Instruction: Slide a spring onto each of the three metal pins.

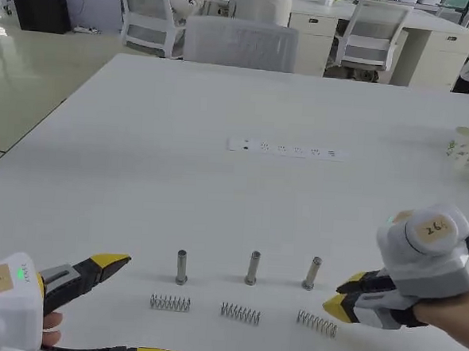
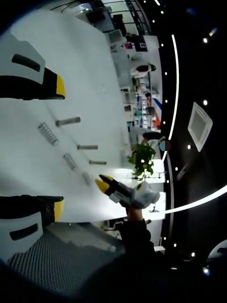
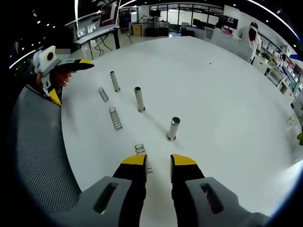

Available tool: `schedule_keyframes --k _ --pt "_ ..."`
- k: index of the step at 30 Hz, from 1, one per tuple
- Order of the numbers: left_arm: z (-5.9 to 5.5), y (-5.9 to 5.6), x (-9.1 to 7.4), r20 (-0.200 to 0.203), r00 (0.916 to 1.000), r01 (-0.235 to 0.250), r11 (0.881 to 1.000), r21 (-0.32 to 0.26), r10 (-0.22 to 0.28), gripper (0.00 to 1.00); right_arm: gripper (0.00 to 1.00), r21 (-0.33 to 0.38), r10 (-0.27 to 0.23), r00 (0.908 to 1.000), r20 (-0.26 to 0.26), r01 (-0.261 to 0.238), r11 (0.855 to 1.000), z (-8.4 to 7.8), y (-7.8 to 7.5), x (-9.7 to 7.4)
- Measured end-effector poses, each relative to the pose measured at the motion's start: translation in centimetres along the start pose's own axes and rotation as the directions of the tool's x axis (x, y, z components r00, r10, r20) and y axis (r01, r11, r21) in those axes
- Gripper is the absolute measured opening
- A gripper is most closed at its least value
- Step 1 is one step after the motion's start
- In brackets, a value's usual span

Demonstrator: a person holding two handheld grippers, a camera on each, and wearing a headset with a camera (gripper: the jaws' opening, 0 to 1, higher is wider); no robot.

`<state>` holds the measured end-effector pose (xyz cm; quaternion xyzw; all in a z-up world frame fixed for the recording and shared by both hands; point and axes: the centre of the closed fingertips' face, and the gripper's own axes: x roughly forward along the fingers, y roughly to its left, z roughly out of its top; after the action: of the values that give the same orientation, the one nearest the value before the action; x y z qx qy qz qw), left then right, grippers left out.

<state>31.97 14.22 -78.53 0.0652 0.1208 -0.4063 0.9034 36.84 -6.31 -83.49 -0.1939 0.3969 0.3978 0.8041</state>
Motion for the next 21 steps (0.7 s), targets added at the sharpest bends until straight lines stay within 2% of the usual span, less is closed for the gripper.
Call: schedule_keyframes --k 10,21 --pt "-0.1 0.1 -0.1 0.0 1.0 -0.003 1.0 -0.002 0.003 0.79 0.15 -0.046 0.045 0.9961 -0.076 -0.048 0.998 -1.6 1.3 0.7" --pt "-0.3 0.0 -0.1 -0.005 1.0 -0.002 1.0 -0.007 0.002 0.79 0.13 -0.082 0.062 0.9895 -0.13 -0.073 0.994 -2.7 1.7 1.2"
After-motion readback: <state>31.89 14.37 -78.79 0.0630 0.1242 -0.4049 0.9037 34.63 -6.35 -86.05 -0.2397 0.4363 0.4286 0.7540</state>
